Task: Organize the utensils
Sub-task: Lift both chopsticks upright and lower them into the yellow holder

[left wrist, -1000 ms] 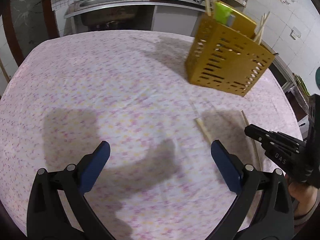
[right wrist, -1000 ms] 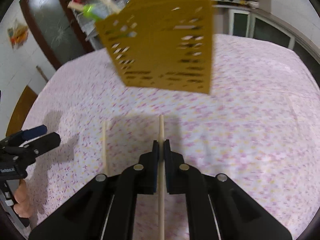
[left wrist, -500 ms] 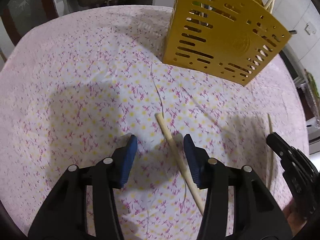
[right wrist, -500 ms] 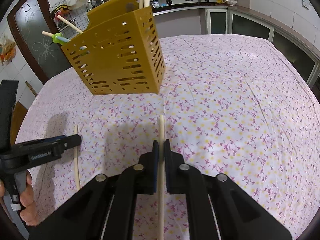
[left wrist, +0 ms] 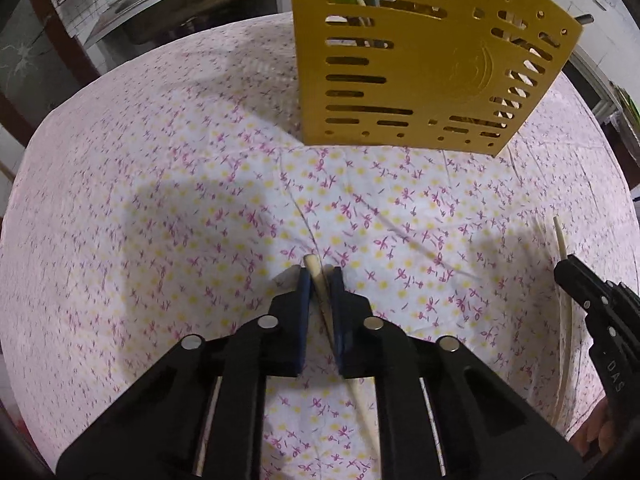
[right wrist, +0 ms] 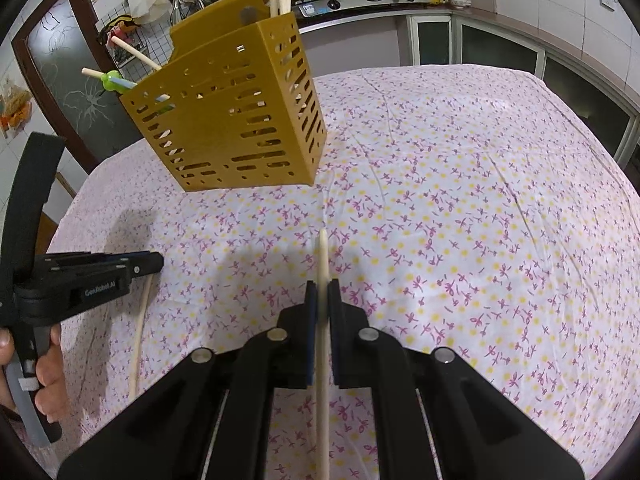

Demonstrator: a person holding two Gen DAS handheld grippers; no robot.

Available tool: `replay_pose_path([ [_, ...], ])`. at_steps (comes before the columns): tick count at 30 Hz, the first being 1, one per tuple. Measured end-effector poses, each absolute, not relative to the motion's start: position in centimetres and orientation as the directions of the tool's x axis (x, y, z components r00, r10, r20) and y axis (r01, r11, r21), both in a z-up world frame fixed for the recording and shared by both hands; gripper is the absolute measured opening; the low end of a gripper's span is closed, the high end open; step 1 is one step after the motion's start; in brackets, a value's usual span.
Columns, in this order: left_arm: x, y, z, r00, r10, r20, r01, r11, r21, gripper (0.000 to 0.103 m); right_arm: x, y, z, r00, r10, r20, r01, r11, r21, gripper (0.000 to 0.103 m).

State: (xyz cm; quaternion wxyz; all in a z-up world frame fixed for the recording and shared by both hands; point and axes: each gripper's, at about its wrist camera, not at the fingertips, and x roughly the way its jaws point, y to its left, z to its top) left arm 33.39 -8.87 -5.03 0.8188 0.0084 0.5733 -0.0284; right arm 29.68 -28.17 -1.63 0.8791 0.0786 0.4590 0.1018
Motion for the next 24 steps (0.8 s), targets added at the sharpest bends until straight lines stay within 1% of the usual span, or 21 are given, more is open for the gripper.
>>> replay_pose_path([
  [6, 34.2, -8.9, -4.5, 0.347, -0.050, -0.936, 0.081, 0.996, -0.023, 0.006, 29.7, -27.9, -1.9, 0.551, 0.250, -0.796, -0.109, 0.967, 0.229, 0.006],
  [10, 34.1, -8.1, -4.3, 0.349, -0.113, -0.930, 0.077, 0.993, -0.092, 0.004, 29.6, -28.0, -1.4, 0.564, 0.249, -0.787, -0.106, 0.967, 0.230, 0.006],
  [13, 33.8, -7.6, -3.6, 0.364, -0.138, -0.921, 0.084, 0.990, -0.116, 0.004, 29.4, -28.3, -0.9, 0.572, 0.271, -0.774, -0.107, 0.960, 0.258, 0.006],
  [16, 33.2, -7.5, -2.3, 0.400, -0.184, -0.898, 0.105, 0.982, -0.154, 0.004, 29.1, -28.4, -0.2, 0.591, 0.274, -0.759, -0.108, 0.959, 0.263, 0.006],
  [19, 32.2, -7.1, -0.5, 0.459, -0.241, -0.855, 0.143, 0.970, -0.196, 0.004, 28.8, -28.5, 0.3, 0.605, 0.291, -0.741, -0.108, 0.952, 0.285, 0.006],
  [24, 30.3, -5.9, 2.6, 0.557, -0.268, -0.786, 0.178, 0.963, -0.202, 0.004, 28.0, -28.5, 1.8, 0.658, 0.302, -0.689, -0.117, 0.946, 0.302, 0.006],
])
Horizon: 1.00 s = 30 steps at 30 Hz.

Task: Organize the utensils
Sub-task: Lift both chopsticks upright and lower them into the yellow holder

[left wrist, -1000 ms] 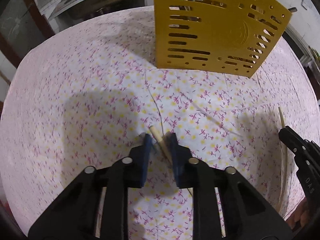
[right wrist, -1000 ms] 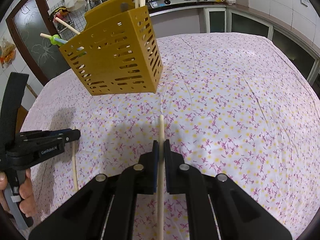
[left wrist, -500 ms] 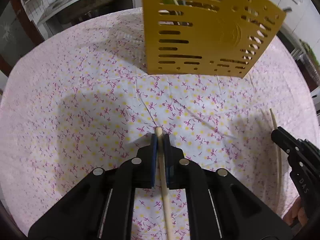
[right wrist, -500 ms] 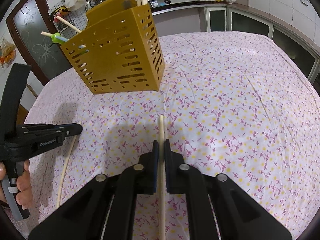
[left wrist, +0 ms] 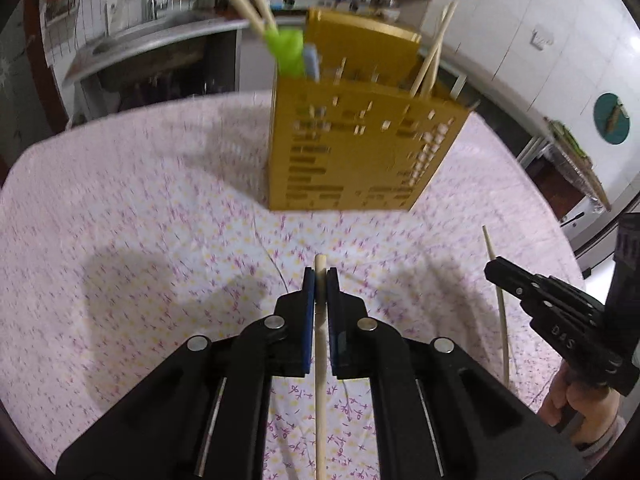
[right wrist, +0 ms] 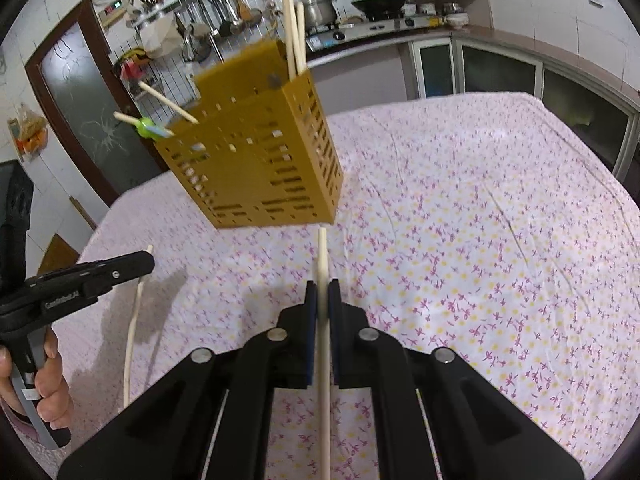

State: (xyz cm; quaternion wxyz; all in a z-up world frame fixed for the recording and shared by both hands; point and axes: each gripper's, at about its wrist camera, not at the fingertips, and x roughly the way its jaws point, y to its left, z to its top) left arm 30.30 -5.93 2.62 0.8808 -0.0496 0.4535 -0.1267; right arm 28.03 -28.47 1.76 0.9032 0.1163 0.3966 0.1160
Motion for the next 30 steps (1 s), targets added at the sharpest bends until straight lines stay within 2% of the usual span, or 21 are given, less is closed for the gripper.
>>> replay_pose_path([
  [9, 27.4, -4.4, 9.1, 0.722, -0.288, -0.629, 0.209, 0.958, -0.198, 0.004, 26.5, -27.1, 7.4, 0.810, 0.284, -0.513, -0.163, 0.950, 0.268, 0.006],
  [13, 27.0, -4.3, 12.3, 0.773, -0.316, -0.550, 0.242, 0.948, -0.204, 0.004, 26.3, -26.8, 10.2, 0.866, 0.293, -0.405, -0.192, 0.943, 0.270, 0.006],
  [16, 27.1, -4.3, 14.8, 0.826, -0.319, -0.465, 0.256, 0.947, -0.195, 0.004, 26.5, -26.6, 12.4, 0.900, 0.294, -0.322, -0.208, 0.939, 0.274, 0.006],
  [19, 27.2, -3.8, 17.2, 0.877, -0.336, -0.343, 0.274, 0.937, -0.215, 0.004, 26.9, -26.8, 14.6, 0.930, 0.294, -0.219, -0.228, 0.932, 0.282, 0.006],
  [23, 28.0, -3.7, 19.8, 0.938, -0.317, -0.138, 0.288, 0.937, -0.195, 0.004, 28.0, -26.5, 17.0, 0.961, 0.265, -0.078, -0.238, 0.938, 0.252, 0.006],
  [30, 30.5, -4.4, 21.4, 0.962, -0.270, 0.040, 0.273, 0.944, -0.188, 0.005, 30.5, -25.7, 18.7, 0.969, 0.214, 0.125, -0.235, 0.953, 0.192, 0.006],
])
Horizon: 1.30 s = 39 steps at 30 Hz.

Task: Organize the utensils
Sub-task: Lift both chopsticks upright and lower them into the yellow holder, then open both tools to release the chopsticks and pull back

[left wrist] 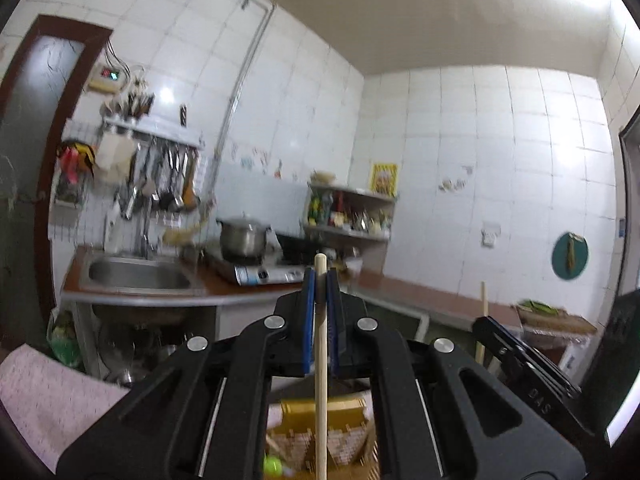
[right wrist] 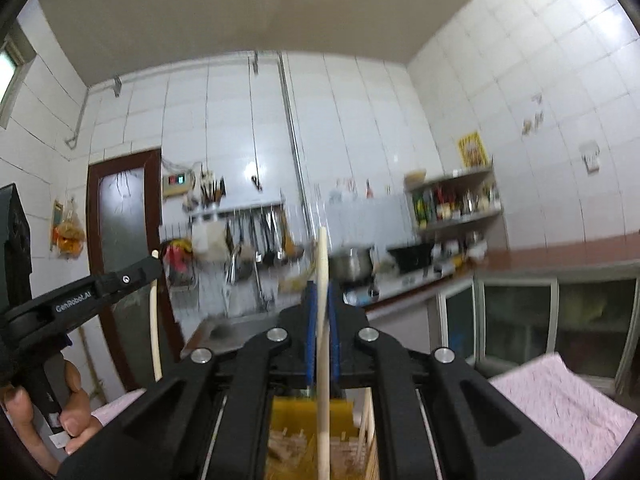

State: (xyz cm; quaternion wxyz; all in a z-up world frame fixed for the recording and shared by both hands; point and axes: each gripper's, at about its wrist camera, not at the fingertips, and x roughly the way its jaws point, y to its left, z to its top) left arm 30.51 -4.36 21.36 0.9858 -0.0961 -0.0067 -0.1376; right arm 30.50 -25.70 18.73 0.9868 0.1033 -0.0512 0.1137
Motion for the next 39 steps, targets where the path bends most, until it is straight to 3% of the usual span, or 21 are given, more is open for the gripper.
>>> replay_pose_path([
  [4, 31.6, -5.1, 21.1, 0.964, -0.242, 0.112, 0.258, 0.951, -0.170, 0.005, 31.5, -25.5, 18.8, 0.959, 0.194, 0.205, -0.235, 0.951, 0.201, 0.006],
  [16, 34.6, -6.1, 17.7, 0.951, -0.220, 0.218, 0.258, 0.952, -0.164, 0.005, 33.5, -24.4, 16.4, 0.941, 0.162, 0.298, -0.229, 0.952, 0.203, 0.006],
  [26, 36.4, -7.2, 14.8, 0.956, -0.227, 0.186, 0.250, 0.962, -0.109, 0.005, 34.9, -23.3, 14.5, 0.937, 0.148, 0.317, -0.198, 0.971, 0.132, 0.006],
  [39, 36.5, -7.3, 11.4, 0.967, -0.244, 0.068, 0.249, 0.965, -0.078, 0.005, 35.6, -24.9, 11.3, 0.967, 0.184, 0.177, -0.211, 0.966, 0.150, 0.006],
])
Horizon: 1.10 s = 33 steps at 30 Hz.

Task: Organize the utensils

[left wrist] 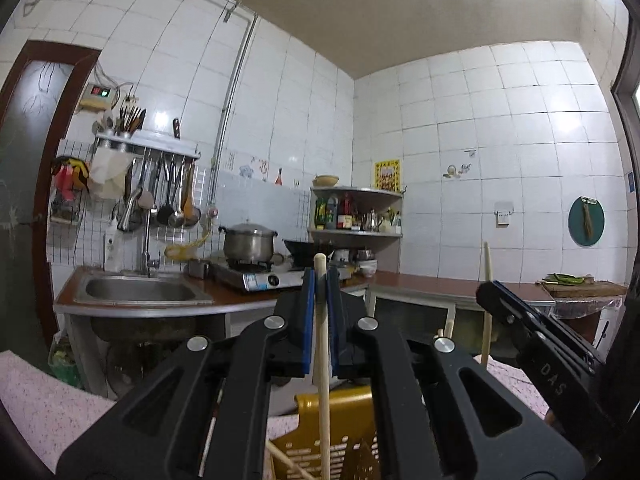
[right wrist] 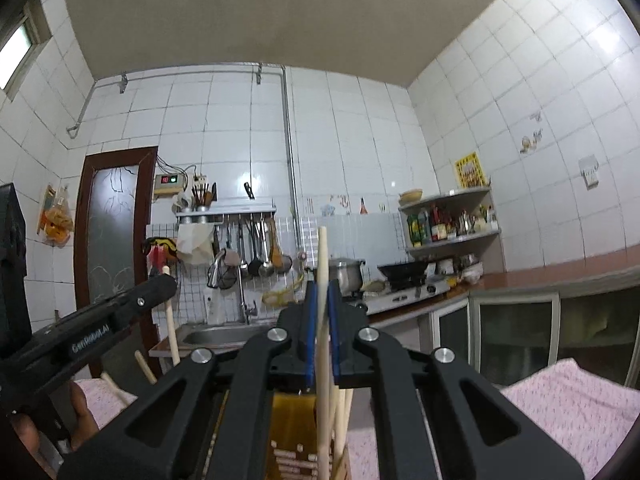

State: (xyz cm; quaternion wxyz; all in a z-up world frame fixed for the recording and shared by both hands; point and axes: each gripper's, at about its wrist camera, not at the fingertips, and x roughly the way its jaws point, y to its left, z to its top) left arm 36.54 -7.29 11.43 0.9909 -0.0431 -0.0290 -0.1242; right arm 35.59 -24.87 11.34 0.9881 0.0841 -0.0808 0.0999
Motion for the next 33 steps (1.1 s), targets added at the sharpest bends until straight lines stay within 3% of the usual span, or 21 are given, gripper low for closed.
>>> replay_pose_path([
  [8, 35.8, -5.3, 11.0, 0.971, -0.236, -0.042, 0.229, 0.965, -0.128, 0.006, 35.5, -25.2, 9.2, 0.976, 0.216, 0.031, -0.218, 0.961, 0.171, 0.007],
  [9, 35.6, -4.8, 11.1, 0.968, -0.243, -0.063, 0.232, 0.962, -0.146, 0.010, 35.5, -25.3, 9.2, 0.976, 0.219, 0.010, -0.217, 0.960, 0.175, 0.007],
  [10, 35.3, -4.3, 11.3, 0.967, -0.242, -0.084, 0.227, 0.960, -0.162, 0.021, 35.2, -25.5, 9.3, 0.976, 0.219, -0.007, -0.214, 0.960, 0.182, 0.007],
  [12, 34.5, -3.5, 11.9, 0.968, -0.232, -0.097, 0.212, 0.960, -0.182, 0.038, 34.5, -25.9, 10.0, 0.976, 0.212, -0.048, -0.199, 0.960, 0.195, 0.019],
  [13, 33.6, -2.8, 12.4, 0.972, -0.212, -0.104, 0.190, 0.964, -0.187, 0.053, 34.2, -26.0, 10.2, 0.976, 0.209, -0.057, -0.194, 0.961, 0.198, 0.041],
  [14, 32.8, -2.3, 12.9, 0.976, -0.188, -0.110, 0.167, 0.969, -0.182, 0.061, 33.4, -26.1, 10.6, 0.978, 0.195, -0.066, -0.179, 0.964, 0.198, 0.055],
  [16, 31.3, -1.4, 13.5, 0.981, -0.160, -0.106, 0.140, 0.975, -0.172, 0.082, 31.6, -26.0, 11.5, 0.982, 0.168, -0.084, -0.153, 0.975, 0.162, 0.056],
  [19, 27.9, 0.5, 14.0, 0.979, -0.143, -0.144, 0.121, 0.981, -0.152, 0.095, 28.2, -25.2, 12.4, 0.984, 0.133, -0.114, -0.124, 0.989, 0.086, 0.069],
  [20, 26.9, 0.8, 14.1, 0.980, -0.134, -0.148, 0.112, 0.983, -0.145, 0.098, 26.9, -24.9, 12.7, 0.986, 0.119, -0.120, -0.113, 0.992, 0.056, 0.079],
  [23, 22.7, 2.0, 13.9, 0.982, -0.088, -0.165, 0.070, 0.992, -0.108, 0.098, 22.5, -23.4, 12.8, 0.988, 0.077, -0.134, -0.082, 0.996, -0.032, 0.091],
  [26, 19.2, 2.4, 13.4, 0.977, -0.077, -0.197, 0.062, 0.995, -0.081, 0.098, 18.7, -22.5, 12.8, 0.988, 0.048, -0.149, -0.056, 0.997, -0.051, 0.099],
  [33, 11.1, 1.8, 10.5, 0.973, -0.076, -0.219, 0.056, 0.994, -0.095, 0.098, 12.6, -21.4, 11.0, 0.982, 0.015, -0.190, -0.018, 1.000, -0.011, 0.099],
])
